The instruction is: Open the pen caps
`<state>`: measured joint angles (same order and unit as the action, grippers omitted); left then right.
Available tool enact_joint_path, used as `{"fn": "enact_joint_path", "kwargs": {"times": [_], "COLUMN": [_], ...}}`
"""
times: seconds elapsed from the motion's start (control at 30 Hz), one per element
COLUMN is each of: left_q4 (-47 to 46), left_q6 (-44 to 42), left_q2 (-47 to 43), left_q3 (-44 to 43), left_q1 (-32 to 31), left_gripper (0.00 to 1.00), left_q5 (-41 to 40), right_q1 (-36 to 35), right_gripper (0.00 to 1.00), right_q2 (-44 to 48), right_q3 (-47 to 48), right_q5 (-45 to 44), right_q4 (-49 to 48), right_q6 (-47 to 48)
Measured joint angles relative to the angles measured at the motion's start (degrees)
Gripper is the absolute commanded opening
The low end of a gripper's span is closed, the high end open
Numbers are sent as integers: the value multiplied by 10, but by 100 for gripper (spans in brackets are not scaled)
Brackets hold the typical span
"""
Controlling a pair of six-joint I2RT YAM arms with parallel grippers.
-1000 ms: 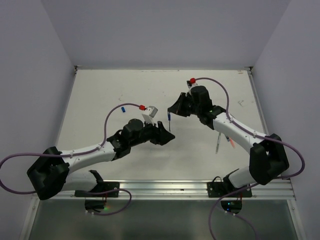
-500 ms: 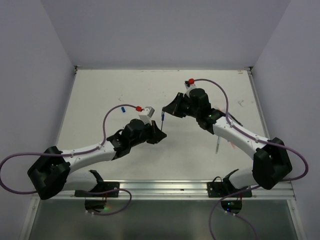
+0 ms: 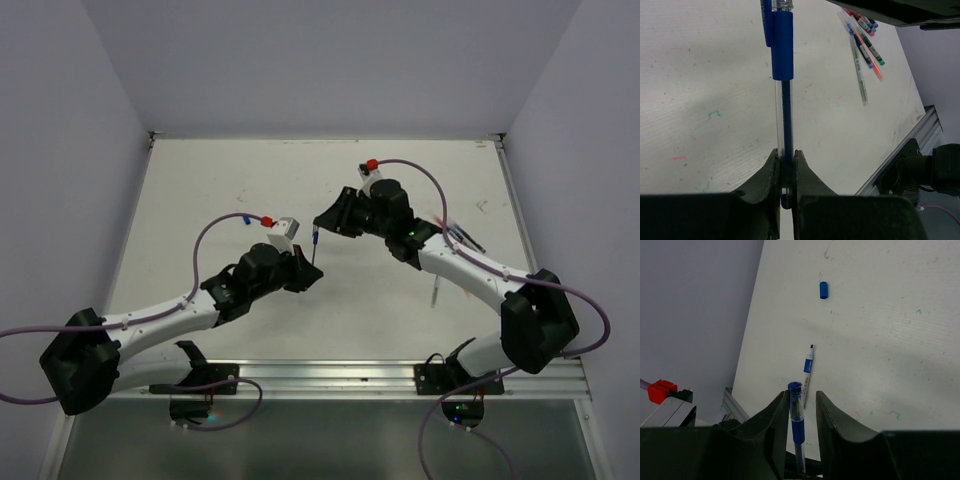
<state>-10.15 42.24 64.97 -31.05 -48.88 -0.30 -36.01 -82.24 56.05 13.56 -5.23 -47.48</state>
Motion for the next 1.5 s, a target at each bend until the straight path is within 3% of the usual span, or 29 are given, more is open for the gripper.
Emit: {"fn": "enact_joint_path", "kwargs": {"times": [0.23, 0.33, 0.37, 0.83, 1.07, 1.3, 1.5], "left_q4": [16, 24, 26, 15, 4, 51, 124], "left_q6": [-7, -11, -12, -28, -29, -39, -24], "left_q2": [-8, -17, -20, -53, -107, -167, -184], "left_q3": [0, 0, 0, 31, 58, 85, 76], "left_q1": [0, -1, -1, 3, 15, -4, -4], "left_gripper": [0, 0, 0, 0, 0, 0, 0], "left_q5": [-2, -3, -4, -3, -37, -6, -75], "right_q1": [-23, -30, -30, -42, -45, 37, 33], "right_gripper": [26, 1, 0, 0, 0, 0, 0], "right_q2": [-30, -37, -39, -62, -127, -222, -312], "right_q3": [20, 27, 31, 78, 191, 331, 435], "right_q5": [-1, 0, 1, -5, -3, -99, -85], "right_q4": [5, 8, 11, 64, 142, 106, 143], "right_q6": [7, 13, 15, 46, 50, 57, 66]}}
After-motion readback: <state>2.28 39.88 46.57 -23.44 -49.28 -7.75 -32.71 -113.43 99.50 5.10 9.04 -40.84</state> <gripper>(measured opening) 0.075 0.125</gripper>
